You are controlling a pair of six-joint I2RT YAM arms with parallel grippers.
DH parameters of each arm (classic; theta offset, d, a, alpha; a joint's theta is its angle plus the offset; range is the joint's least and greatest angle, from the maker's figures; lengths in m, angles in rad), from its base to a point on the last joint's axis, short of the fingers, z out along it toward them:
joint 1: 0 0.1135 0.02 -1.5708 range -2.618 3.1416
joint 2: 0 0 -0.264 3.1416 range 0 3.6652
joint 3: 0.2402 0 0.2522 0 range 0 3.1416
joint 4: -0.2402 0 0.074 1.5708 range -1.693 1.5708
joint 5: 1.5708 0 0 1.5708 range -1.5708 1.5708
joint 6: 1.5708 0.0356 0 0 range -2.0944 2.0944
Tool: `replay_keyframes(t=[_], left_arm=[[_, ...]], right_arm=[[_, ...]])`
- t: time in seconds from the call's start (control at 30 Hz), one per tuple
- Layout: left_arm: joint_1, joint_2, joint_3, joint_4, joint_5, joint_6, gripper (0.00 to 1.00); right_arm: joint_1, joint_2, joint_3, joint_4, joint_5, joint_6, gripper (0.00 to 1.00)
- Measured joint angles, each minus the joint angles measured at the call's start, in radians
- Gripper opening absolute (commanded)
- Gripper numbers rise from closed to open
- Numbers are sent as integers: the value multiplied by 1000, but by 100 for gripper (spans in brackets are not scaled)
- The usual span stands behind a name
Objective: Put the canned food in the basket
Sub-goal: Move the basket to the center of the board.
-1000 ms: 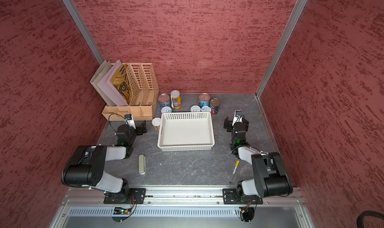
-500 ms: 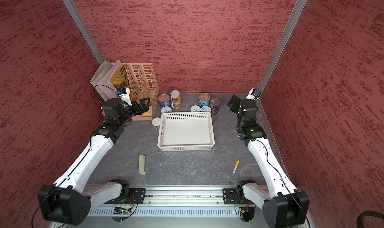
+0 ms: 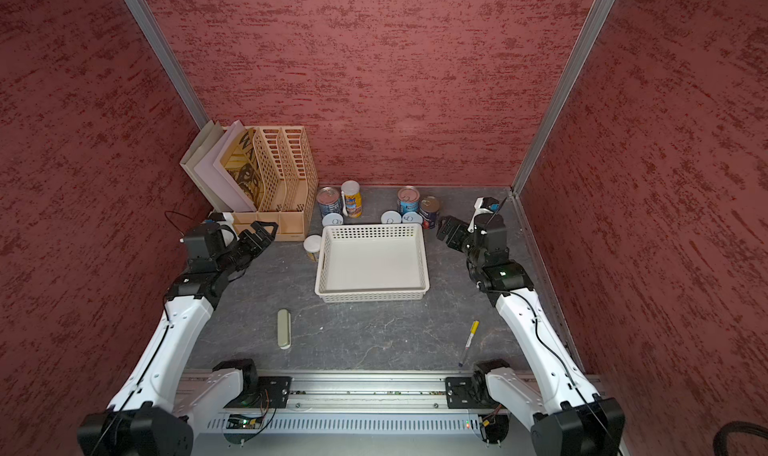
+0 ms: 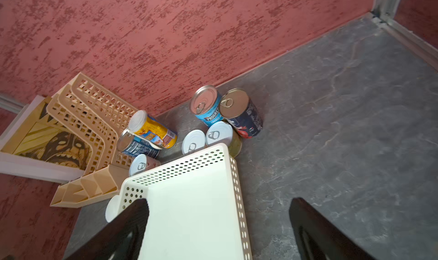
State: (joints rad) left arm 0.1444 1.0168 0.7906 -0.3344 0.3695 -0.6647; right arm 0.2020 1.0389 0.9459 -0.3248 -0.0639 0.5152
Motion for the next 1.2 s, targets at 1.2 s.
replay_keyframes(t=[1.2], left_arm=[[-167,124,168,-223,-71,8,100]], right_arm=[[215,768,364,-213,199,-119,92]])
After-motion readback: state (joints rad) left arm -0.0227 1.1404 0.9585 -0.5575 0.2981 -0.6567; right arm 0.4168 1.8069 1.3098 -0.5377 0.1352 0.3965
